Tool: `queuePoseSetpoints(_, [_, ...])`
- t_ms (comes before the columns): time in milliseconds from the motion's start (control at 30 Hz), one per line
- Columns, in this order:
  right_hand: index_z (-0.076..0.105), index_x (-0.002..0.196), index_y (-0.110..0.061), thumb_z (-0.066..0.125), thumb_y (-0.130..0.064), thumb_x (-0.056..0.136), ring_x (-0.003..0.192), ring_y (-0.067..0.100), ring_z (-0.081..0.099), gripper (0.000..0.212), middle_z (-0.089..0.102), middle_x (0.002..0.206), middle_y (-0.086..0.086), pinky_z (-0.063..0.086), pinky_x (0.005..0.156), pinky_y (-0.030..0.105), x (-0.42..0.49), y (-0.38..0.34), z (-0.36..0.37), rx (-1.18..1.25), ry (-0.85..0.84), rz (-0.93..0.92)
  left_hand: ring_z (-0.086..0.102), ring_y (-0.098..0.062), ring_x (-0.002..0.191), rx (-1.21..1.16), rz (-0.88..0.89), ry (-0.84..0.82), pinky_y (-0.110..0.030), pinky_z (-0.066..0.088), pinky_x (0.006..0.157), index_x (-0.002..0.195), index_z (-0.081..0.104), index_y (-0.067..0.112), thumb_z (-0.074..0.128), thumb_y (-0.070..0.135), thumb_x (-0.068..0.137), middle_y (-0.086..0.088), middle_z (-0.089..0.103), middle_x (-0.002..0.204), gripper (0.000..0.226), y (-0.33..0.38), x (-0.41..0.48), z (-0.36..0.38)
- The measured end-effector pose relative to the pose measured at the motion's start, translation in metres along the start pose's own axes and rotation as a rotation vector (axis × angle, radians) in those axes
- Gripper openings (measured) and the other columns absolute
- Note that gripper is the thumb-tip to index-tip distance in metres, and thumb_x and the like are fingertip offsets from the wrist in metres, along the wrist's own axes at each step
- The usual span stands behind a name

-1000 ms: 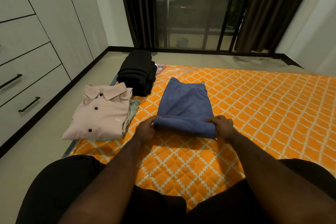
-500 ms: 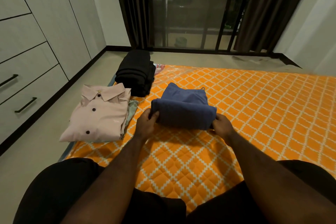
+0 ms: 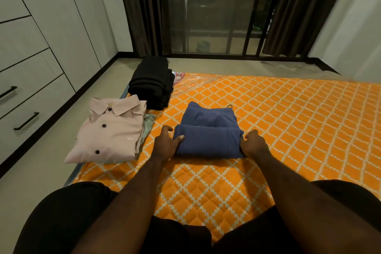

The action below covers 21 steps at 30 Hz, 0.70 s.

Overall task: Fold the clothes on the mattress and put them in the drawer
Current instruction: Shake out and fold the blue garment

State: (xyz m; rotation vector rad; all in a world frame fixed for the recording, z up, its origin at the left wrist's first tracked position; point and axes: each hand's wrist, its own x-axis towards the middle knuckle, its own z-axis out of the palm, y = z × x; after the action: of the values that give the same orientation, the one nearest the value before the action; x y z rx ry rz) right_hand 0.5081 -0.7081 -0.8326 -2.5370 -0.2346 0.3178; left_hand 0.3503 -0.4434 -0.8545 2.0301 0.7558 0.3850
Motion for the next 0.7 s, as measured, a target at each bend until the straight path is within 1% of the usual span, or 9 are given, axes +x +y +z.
queuePoseSetpoints(67, [0.045, 0.124, -0.001, 0.054, -0.033, 0.101, 0.105, 0.042, 0.062, 0.040, 0.061, 0.119, 0.022, 0.046, 0.074, 0.040, -0.001, 0.001, 0.001, -0.107, -0.056, 0.018, 0.065, -0.031, 0.083, 0.099, 0.014, -0.034, -0.033, 0.043, 0.061, 0.131, 0.047, 0.019, 0.076, 0.040, 0.088, -0.010, 0.066, 0.088, 0.056, -0.002, -0.001, 0.000])
queuePoseSetpoints(233, [0.045, 0.110, -0.012, 0.055, -0.024, 0.097, 0.078, 0.037, 0.058, 0.020, 0.063, 0.099, 0.018, 0.051, 0.067, 0.043, -0.005, 0.003, -0.004, -0.174, -0.019, -0.093, 0.062, -0.021, 0.086, 0.243, 0.175, -0.077, -0.030, 0.045, 0.068, 0.139, 0.050, 0.028, 0.061, 0.038, 0.099, 0.000, 0.055, 0.092, 0.043, 0.003, -0.004, -0.002])
queuePoseSetpoints(267, [0.044, 0.112, -0.015, 0.054, -0.023, 0.096, 0.078, 0.037, 0.059, 0.020, 0.062, 0.096, 0.016, 0.054, 0.069, 0.045, -0.006, 0.003, -0.005, -0.199, 0.008, -0.116, 0.061, -0.017, 0.084, 0.186, 0.164, -0.087, -0.030, 0.048, 0.068, 0.131, 0.055, 0.026, 0.060, 0.050, 0.097, 0.002, 0.055, 0.092, 0.041, 0.006, -0.006, -0.001])
queuePoseSetpoints(333, [0.040, 0.118, -0.020, 0.053, -0.019, 0.096, 0.082, 0.037, 0.061, 0.026, 0.059, 0.098, 0.011, 0.055, 0.072, 0.049, -0.010, 0.002, -0.008, -0.264, 0.083, -0.157, 0.063, -0.020, 0.087, 0.267, 0.174, -0.050, -0.041, 0.053, 0.072, 0.117, 0.053, 0.025, 0.057, 0.080, 0.082, 0.002, 0.062, 0.098, 0.064, 0.007, -0.003, -0.003])
queuePoseSetpoints(400, [0.037, 0.123, -0.023, 0.051, -0.015, 0.097, 0.086, 0.037, 0.061, 0.030, 0.056, 0.103, 0.009, 0.053, 0.074, 0.050, -0.011, 0.002, -0.013, -0.300, 0.163, -0.196, 0.062, -0.027, 0.100, 0.372, 0.185, -0.032, -0.048, 0.055, 0.082, 0.120, 0.051, 0.029, 0.055, 0.089, 0.074, -0.001, 0.061, 0.112, 0.076, 0.002, -0.001, -0.005])
queuePoseSetpoints(467, [0.037, 0.127, -0.026, 0.053, -0.018, 0.097, 0.087, 0.037, 0.061, 0.035, 0.054, 0.110, 0.009, 0.053, 0.075, 0.050, -0.009, 0.002, -0.016, -0.346, 0.157, -0.245, 0.055, -0.034, 0.120, 0.514, 0.216, -0.117, -0.051, 0.051, 0.096, 0.141, 0.045, 0.041, 0.060, 0.076, 0.084, -0.006, 0.052, 0.134, 0.069, -0.005, -0.001, -0.010])
queuePoseSetpoints(567, [0.034, 0.143, -0.035, 0.060, -0.029, 0.095, 0.100, 0.038, 0.059, 0.055, 0.050, 0.125, 0.015, 0.053, 0.085, 0.050, -0.006, 0.008, -0.016, -0.352, -0.121, -0.254, 0.042, -0.041, 0.131, 0.811, 0.281, -0.211, -0.049, 0.046, 0.098, 0.152, -0.001, 0.062, 0.059, 0.041, 0.097, -0.017, 0.031, 0.149, 0.084, -0.013, 0.000, -0.013])
queuePoseSetpoints(633, [0.024, 0.156, -0.036, 0.067, -0.023, 0.091, 0.114, 0.041, 0.054, 0.079, 0.044, 0.134, 0.019, 0.050, 0.094, 0.047, -0.004, 0.016, -0.014, -0.343, -0.270, -0.237, 0.041, -0.041, 0.130, 0.829, 0.281, -0.220, -0.049, 0.045, 0.098, 0.152, -0.003, 0.061, 0.056, 0.040, 0.098, -0.016, 0.031, 0.149, 0.083, -0.013, -0.003, -0.015])
queuePoseSetpoints(700, [0.019, 0.161, -0.034, 0.068, -0.016, 0.091, 0.121, 0.041, 0.051, 0.087, 0.039, 0.137, 0.017, 0.048, 0.096, 0.044, -0.001, 0.022, -0.011, -0.307, -0.278, -0.262, 0.039, -0.041, 0.132, 0.820, 0.296, -0.224, -0.049, 0.042, 0.101, 0.153, 0.000, 0.061, 0.057, 0.041, 0.097, -0.016, 0.031, 0.150, 0.081, -0.014, 0.000, -0.016])
